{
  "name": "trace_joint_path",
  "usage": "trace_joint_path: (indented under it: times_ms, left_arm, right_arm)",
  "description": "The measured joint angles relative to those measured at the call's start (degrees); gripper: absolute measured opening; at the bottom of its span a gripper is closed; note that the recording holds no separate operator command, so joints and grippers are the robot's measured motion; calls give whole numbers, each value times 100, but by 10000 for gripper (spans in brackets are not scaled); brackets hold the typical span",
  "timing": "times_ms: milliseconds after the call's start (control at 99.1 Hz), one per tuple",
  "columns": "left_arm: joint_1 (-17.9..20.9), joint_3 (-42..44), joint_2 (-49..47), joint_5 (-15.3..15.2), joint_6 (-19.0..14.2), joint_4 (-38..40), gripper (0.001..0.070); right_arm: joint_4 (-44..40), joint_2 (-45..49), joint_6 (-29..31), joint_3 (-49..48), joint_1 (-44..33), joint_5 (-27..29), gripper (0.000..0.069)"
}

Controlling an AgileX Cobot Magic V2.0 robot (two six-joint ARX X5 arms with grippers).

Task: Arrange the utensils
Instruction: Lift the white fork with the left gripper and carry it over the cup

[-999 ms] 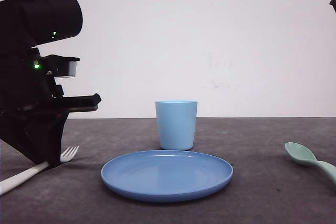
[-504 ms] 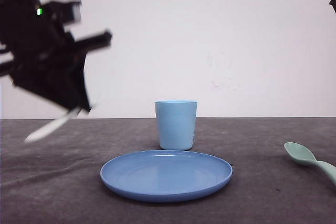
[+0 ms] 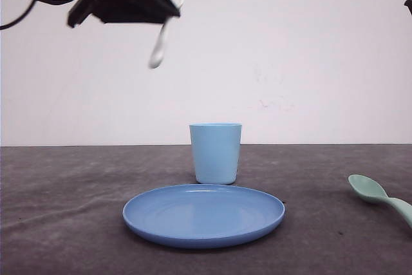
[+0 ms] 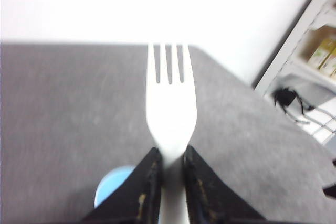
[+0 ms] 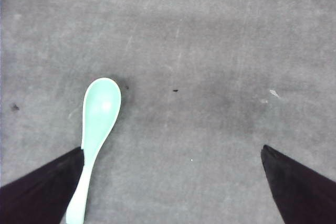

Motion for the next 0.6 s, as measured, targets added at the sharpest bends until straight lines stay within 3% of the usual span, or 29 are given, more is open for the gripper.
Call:
trace_joint_path:
  times_ms: [393, 595]
  left_arm:
    - [-4, 0, 1237, 2, 518, 2306, 40]
    - [-4, 0, 1963, 2, 957, 3451, 40]
  right_arm:
    - [-4, 0, 7, 0, 0, 0, 679]
    - [-4, 0, 50, 0, 0, 0, 679]
